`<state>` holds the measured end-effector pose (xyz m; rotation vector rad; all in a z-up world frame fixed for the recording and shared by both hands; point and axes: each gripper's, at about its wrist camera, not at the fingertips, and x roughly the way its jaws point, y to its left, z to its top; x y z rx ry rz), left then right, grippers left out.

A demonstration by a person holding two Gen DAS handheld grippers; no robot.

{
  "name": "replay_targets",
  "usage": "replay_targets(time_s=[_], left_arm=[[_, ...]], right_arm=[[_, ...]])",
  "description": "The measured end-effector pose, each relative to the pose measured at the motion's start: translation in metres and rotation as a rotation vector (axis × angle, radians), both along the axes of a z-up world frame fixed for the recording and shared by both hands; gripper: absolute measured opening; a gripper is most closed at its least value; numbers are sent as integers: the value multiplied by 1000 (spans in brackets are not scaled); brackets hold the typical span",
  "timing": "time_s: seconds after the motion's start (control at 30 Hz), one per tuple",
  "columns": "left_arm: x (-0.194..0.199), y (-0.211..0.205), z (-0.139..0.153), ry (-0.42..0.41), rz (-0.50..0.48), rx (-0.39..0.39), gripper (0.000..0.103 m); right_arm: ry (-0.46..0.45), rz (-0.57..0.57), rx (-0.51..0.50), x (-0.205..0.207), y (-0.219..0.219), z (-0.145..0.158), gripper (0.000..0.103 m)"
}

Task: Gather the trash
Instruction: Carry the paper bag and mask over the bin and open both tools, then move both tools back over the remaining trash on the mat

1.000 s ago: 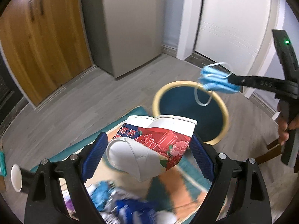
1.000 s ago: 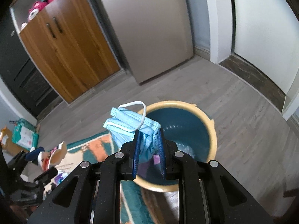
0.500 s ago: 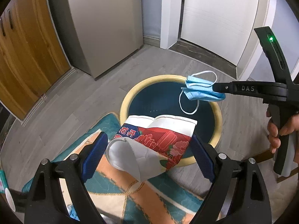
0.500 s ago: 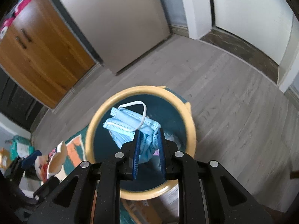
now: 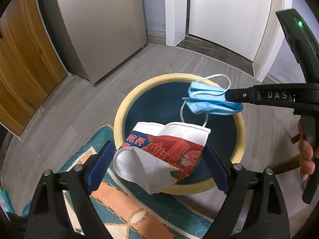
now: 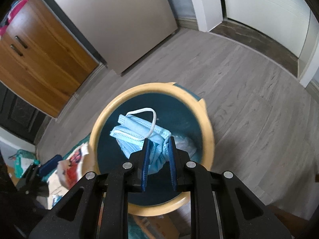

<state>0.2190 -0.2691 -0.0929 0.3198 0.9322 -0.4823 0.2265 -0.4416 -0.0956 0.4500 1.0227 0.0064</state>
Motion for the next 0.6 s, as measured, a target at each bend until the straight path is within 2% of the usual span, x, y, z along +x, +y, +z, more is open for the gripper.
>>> replay_targets(time_s=[0.2, 0.3, 0.37, 0.6], left_arm=[[1, -2, 4, -49, -16, 4, 87], [-1, 0, 5, -72, -23, 6, 89], [-2, 1, 6, -81, -14, 4, 95], [-6, 14, 6, -81, 8, 1, 96]], right_arm=[[-23, 1, 5, 1, 3, 4, 20], [-36, 0, 8, 1, 2, 5, 30], [-44, -9, 9, 0, 1, 7, 39], [-51, -15, 9, 0, 3, 10, 49]])
